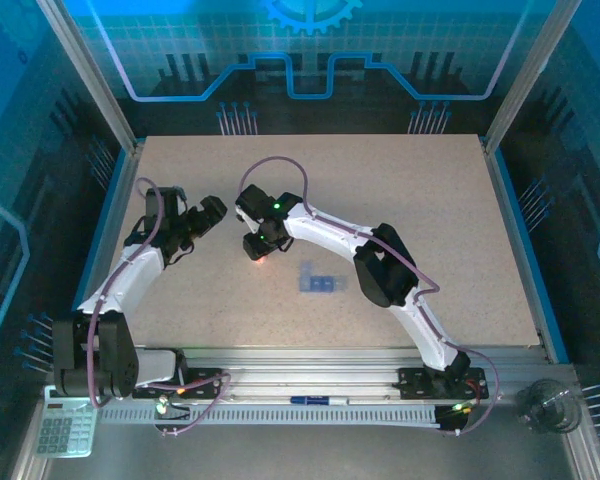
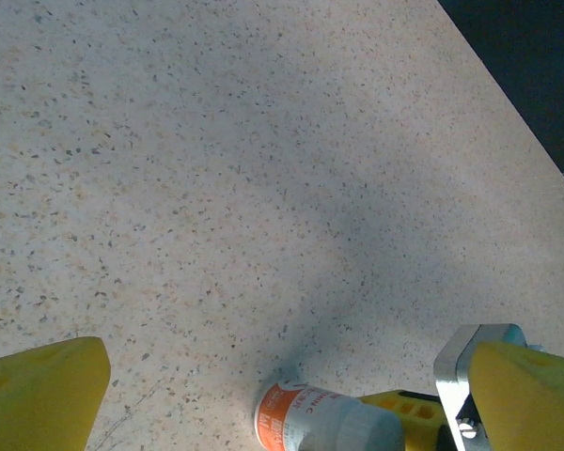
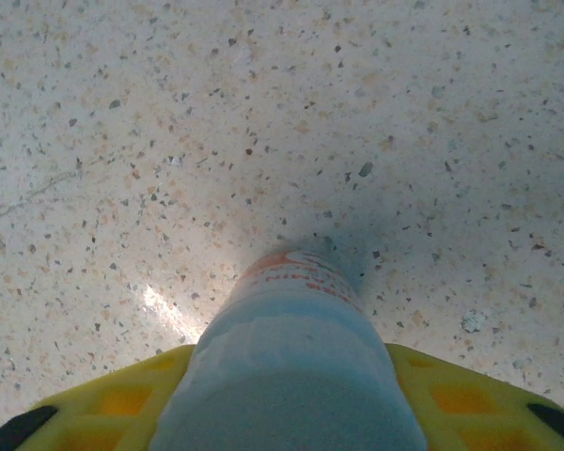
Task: Sort the pills into containers
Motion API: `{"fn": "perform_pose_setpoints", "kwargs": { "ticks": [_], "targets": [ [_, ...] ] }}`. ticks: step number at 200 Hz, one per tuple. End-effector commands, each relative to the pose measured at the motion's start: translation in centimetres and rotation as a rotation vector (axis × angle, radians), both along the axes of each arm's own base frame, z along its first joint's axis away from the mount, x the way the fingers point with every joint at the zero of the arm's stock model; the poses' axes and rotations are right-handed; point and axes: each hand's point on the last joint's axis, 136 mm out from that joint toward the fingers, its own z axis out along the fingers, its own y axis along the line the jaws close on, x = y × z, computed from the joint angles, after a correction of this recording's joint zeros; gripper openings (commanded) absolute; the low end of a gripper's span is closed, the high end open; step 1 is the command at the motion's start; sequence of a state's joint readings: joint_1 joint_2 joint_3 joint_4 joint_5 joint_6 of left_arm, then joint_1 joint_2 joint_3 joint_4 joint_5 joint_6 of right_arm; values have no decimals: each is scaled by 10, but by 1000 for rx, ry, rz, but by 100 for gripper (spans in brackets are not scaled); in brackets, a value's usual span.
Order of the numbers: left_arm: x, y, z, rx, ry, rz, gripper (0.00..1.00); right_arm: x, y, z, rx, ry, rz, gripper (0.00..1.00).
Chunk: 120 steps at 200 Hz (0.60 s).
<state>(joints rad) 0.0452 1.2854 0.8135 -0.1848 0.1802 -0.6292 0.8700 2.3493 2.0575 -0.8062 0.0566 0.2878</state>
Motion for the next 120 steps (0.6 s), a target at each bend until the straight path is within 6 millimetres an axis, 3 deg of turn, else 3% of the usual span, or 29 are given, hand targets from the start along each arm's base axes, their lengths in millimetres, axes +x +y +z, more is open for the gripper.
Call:
{"fn": "perform_pose_setpoints", "kwargs": {
  "ticks": [1,8,12,62,82,120],
  "targets": [
    [-1,-2,10,-15,-42,-23,99,0,0,10,5,-16,5,36],
    [0,-2,11,-15,-44,-28,99,2,-3,8,3,-14,0,35],
    [0,-3,12,-16,-47,-33,99,4,-3,24,26,-32,-2,35],
    [6,-16,22,-52,-91,-99,99,23,-31,74,117,-85,-61,35],
    [12,-29,29,-77,-127,-132,99,30,-52,90,142,-102,-98,35],
    [21,-65,41,32,-176,-259,99,46,-106,109,202,-114,-194,36]
  ]
}}
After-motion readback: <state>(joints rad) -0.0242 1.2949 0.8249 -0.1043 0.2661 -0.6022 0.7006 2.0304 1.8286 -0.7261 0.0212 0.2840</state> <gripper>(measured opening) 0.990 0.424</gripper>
